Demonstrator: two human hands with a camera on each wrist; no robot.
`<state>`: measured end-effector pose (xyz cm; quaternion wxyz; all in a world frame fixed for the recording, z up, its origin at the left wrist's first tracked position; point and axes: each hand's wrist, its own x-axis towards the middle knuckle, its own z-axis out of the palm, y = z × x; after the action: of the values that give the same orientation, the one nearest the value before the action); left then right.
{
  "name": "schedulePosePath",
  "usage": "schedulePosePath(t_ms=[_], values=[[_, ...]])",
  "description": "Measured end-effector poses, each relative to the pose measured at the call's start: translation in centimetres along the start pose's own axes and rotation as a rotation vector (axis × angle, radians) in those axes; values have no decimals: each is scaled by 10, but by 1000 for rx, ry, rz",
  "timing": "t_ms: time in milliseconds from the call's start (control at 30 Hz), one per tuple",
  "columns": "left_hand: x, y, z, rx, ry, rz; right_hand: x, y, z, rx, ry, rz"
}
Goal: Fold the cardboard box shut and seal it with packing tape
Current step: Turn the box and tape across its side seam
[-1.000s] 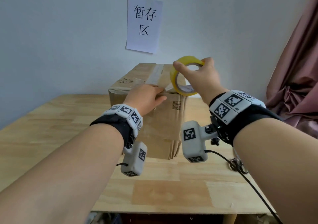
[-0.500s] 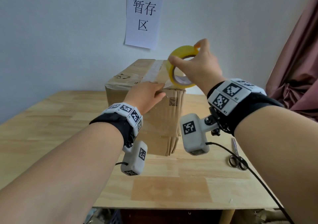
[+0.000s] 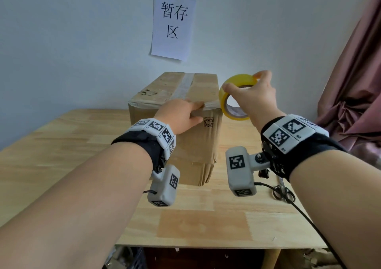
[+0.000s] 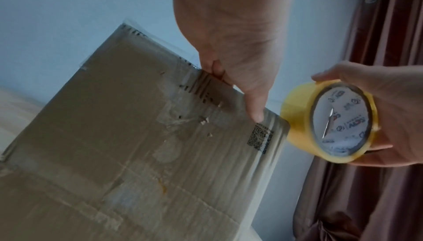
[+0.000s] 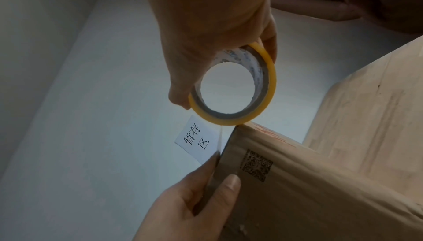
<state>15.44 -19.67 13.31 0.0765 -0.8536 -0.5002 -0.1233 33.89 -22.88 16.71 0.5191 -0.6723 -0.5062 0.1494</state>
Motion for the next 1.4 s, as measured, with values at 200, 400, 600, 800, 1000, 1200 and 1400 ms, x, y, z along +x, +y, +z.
schedulePosePath(t_ms=[200, 400, 600, 800, 1000, 1200, 1400], values=[[7, 13, -5, 85, -83, 31, -4, 3, -2, -25, -3, -28], [17, 27, -5, 58, -84, 12, -1, 2, -4, -68, -21, -9], [13, 25, -4, 29, -35, 36, 2, -9, -7, -136, -35, -37], [10, 21, 1, -2, -18, 27, 5, 28, -25, -328, -10, 86], [7, 20, 1, 19, -33, 7, -3, 50, -9, -194, -81, 218], [12, 31, 0, 141, -61, 55, -2, 57, -5, -152, -78, 235], [15, 39, -1, 156, -40, 47, 1, 58, -5, -111, -94, 221]])
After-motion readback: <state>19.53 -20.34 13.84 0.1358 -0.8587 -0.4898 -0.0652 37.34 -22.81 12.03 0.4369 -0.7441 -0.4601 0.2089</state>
